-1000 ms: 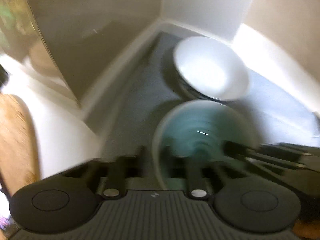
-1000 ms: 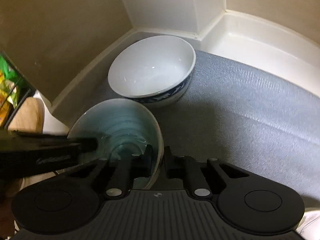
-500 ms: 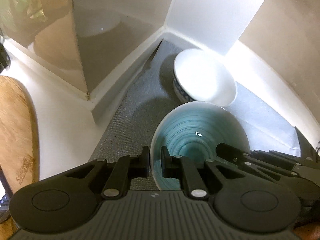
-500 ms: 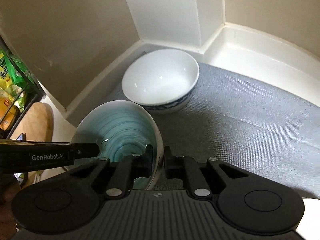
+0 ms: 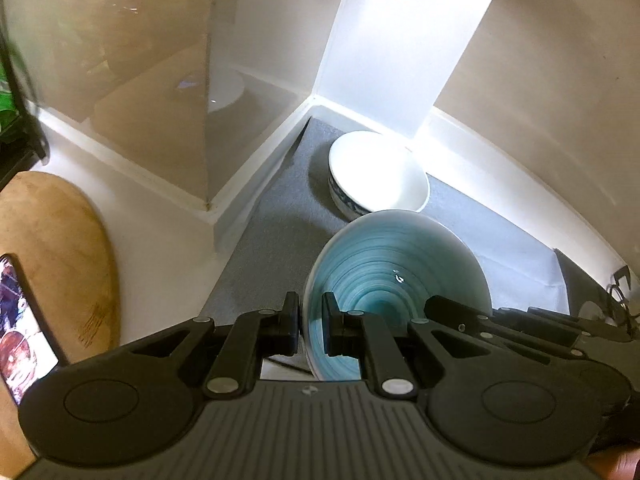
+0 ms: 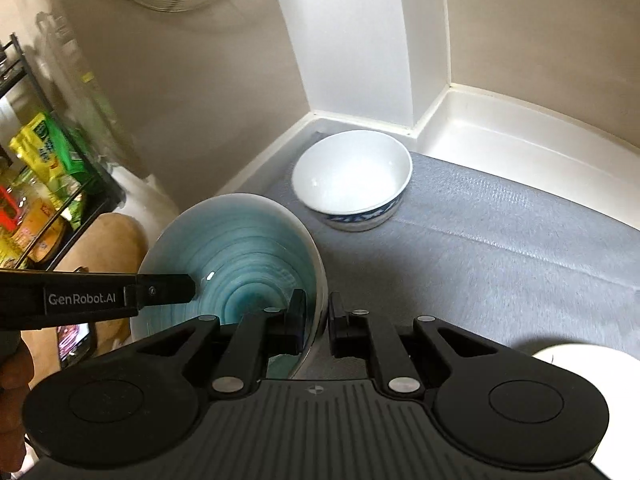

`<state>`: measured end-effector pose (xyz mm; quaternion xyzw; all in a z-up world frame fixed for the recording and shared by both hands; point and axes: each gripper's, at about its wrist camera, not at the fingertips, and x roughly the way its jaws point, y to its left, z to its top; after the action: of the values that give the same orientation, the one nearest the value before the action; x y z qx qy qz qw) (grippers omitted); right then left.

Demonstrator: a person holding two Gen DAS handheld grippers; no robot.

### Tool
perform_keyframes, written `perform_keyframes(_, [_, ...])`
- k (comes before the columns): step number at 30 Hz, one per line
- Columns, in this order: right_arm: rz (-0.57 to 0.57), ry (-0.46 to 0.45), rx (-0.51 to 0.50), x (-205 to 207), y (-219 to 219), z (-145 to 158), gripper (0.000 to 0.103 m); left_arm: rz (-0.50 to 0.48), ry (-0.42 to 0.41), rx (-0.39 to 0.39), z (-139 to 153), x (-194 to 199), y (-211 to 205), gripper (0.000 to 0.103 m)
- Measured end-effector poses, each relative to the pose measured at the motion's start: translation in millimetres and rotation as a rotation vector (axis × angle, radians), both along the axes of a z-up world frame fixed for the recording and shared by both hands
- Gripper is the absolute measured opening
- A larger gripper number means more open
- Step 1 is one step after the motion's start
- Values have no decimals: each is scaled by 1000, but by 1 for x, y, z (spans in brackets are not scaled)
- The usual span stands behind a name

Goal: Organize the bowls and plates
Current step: 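Grasp the turquoise-swirl bowl rim with the right gripper while the left gripper grips it too, then lower the turquoise-swirl bowl onto the cream bowl stack and open both grippers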

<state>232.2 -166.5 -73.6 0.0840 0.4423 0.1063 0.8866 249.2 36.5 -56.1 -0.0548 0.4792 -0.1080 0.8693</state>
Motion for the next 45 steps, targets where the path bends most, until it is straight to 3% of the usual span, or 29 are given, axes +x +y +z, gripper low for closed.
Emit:
perform_keyframes(9, [9,11,-5,-40,16,5,12,-29,14,13,0,-37,14,12])
perform_keyframes(22, [20,64,-32,-74,28,-15,12,-74,115,37,-25,-79,17,12])
perform_keyframes(34, [49,73,-40,-71,26,-22,12,-65,119,54,-28,-79,15,12])
perform_keyframes(45, [105,18,-127,-70,35,-17,19,-39,127,56,-28,-76,14,12])
